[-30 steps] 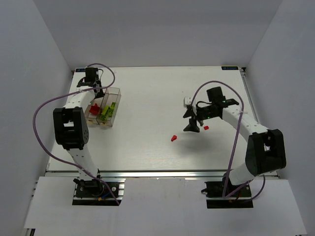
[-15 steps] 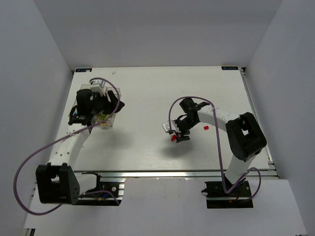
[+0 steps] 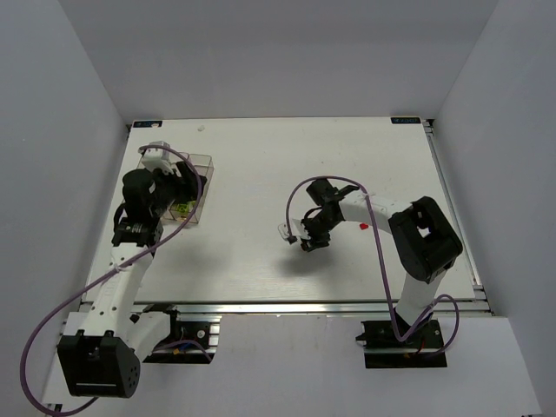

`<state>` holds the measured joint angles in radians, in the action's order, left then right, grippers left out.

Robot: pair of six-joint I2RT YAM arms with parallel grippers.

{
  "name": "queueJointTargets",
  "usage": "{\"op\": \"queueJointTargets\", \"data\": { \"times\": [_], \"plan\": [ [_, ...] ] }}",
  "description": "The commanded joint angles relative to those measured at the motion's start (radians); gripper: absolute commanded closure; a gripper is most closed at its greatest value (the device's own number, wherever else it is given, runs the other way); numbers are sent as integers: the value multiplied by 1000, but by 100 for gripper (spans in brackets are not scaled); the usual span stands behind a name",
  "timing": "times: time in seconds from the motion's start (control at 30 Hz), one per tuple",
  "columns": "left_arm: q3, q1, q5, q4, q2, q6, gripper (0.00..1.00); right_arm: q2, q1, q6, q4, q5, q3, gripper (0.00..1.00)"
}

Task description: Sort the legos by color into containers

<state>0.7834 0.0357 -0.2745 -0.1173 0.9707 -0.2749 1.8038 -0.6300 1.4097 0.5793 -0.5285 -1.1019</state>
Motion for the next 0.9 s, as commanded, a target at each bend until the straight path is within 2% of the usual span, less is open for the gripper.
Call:
{"op": "queueJointTargets", "data": {
  "times": [0.0,0.2,0.3,0.33,0.43,0.47,0.5,0.6,0.63,0.67,0.7,0.73,0.8,0.87],
  "plan": [
    [-3,-3,49,5,-30,3,27,28,-8,3,7,64,-13,53],
    [-36,-3,98,19,-125,2,26,35,-17,6,1,90,-13,85],
    [-65,-3,116,44,-214,0,26,35,-25,-24,34,94,-62,97],
    [-76,-3,118,68,-236,0,26,46,-31,-63,39,102,-131,100],
    [-92,-3,124,100,-303,-7,26,125,-74,-274,82,114,-300,100],
    [-95,-3,132,107,-317,-10,25,156,-85,-303,146,92,-443,100],
    [-104,-3,132,110,-340,-12,25,184,-103,-372,169,79,-519,100],
    [-124,-3,152,166,-386,-10,24,313,-151,-527,182,30,-796,100],
    [-133,-3,167,171,-418,-10,23,375,-155,-696,131,38,-859,100],
    [-139,-3,188,176,-435,-6,23,411,-163,-757,123,36,-992,100],
    [-147,-3,199,195,-457,-3,23,443,-169,-803,105,33,-1051,100],
    [-171,-3,211,211,-502,-3,21,497,-178,-947,68,42,-1096,100],
    [-202,-3,234,261,-550,2,19,525,-186,-1037,-80,42,-1133,100],
    [-239,-3,245,289,-604,3,16,529,-198,-1133,-284,27,-1100,100]
  ]
}}
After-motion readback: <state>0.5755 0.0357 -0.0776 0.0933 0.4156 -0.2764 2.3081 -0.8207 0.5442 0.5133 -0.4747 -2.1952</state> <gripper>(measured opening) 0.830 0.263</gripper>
